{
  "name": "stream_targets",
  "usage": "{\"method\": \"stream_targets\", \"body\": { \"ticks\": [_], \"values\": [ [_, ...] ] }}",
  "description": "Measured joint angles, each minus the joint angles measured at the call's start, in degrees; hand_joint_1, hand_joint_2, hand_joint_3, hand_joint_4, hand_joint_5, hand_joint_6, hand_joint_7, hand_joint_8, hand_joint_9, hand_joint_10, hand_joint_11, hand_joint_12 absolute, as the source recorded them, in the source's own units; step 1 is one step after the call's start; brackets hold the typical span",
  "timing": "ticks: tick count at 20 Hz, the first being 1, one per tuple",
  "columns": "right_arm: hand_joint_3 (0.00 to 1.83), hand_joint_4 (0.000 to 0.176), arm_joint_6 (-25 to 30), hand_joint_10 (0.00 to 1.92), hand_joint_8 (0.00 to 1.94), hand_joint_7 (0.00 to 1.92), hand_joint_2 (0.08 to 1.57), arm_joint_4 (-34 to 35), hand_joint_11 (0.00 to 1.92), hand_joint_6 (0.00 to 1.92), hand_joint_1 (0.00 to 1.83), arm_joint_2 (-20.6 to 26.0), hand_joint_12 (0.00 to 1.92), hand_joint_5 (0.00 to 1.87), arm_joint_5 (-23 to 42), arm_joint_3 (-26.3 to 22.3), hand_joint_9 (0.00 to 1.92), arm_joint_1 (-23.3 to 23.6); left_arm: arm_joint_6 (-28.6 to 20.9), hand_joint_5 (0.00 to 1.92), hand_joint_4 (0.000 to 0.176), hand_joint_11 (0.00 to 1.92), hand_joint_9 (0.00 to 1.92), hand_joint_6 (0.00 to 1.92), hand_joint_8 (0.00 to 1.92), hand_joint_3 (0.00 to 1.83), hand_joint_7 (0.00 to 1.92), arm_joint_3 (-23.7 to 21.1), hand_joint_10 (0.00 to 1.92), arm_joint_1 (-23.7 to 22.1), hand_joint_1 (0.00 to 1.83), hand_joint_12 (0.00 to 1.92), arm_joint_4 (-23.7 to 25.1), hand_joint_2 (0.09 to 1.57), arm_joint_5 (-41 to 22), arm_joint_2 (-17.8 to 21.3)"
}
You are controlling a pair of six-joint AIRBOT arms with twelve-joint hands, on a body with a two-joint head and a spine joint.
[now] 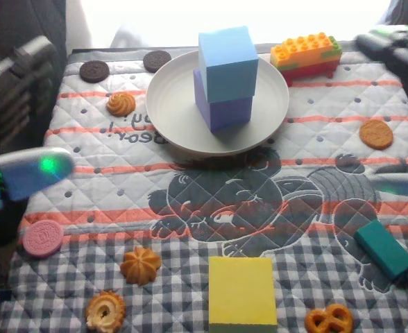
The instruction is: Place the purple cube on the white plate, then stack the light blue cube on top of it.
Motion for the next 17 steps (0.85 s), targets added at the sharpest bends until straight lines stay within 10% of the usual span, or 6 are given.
{"method": "stream_targets", "body": {
  "ticks": [2,7,11,13,14,17],
  "values": [
    [0.02,0.176,0.1,0.0,0.0,0.0,0.94,2.9,0.0,0.0,0.86,2.1,0.0,0.0,9.3,-2.8,0.0,-6.1,-3.0,0.0,0.14,0.0,0.0,0.0,0.0,0.03,0.0,-0.8,0.0,2.3,0.52,0.0,0.2,0.95,-8.0,0.0],
    [0.0,0.176,1.7,0.0,0.0,0.0,1.09,0.9,0.0,0.01,0.48,2.6,0.0,0.09,14.6,-3.9,0.01,-6.6,-12.0,0.0,0.001,0.05,0.09,0.0,0.01,0.0,0.06,0.9,0.01,2.5,0.18,0.03,0.6,1.15,-13.5,0.1],
    [0.01,0.144,-0.3,0.0,0.0,0.01,1.13,-7.6,0.21,0.01,0.72,4.0,0.12,0.11,16.5,-5.1,0.16,-0.5,-13.2,0.03,0.153,0.0,0.0,0.01,0.0,0.01,0.0,2.8,0.0,-6.6,0.06,0.0,7.7,1.2,-14.1,-0.6],
    [0.01,0.101,0.6,0.01,0.03,0.19,1.15,-7.8,0.22,0.02,0.57,4.8,0.32,0.31,15.1,-6.0,0.29,1.4,-13.5,0.15,0.071,0.0,0.23,0.03,0.02,0.0,0.2,3.0,0.01,-9.2,0.2,0.45,9.8,1.23,-14.9,-1.1],
    [0.0,0.0,1.3,0.02,0.04,0.65,1.24,-7.5,0.01,0.06,0.4,6.4,0.81,0.81,14.8,-7.0,0.5,2.6,-15.0,0.51,0.137,0.0,0.31,1.28,0.02,0.01,0.32,3.0,0.01,-9.6,0.62,0.72,9.2,1.34,-15.2,-1.1],
    [0.0,0.0,4.8,0.09,0.07,0.95,1.29,-5.5,0.27,1.43,1.02,6.6,0.85,0.67,17.6,-7.1,0.82,3.9,-18.6,0.6,0.054,0.25,0.83,1.59,0.75,0.0,0.85,3.0,0.64,-9.3,0.85,1.01,6.3,1.34,-14.5,-1.3]
  ]
}}
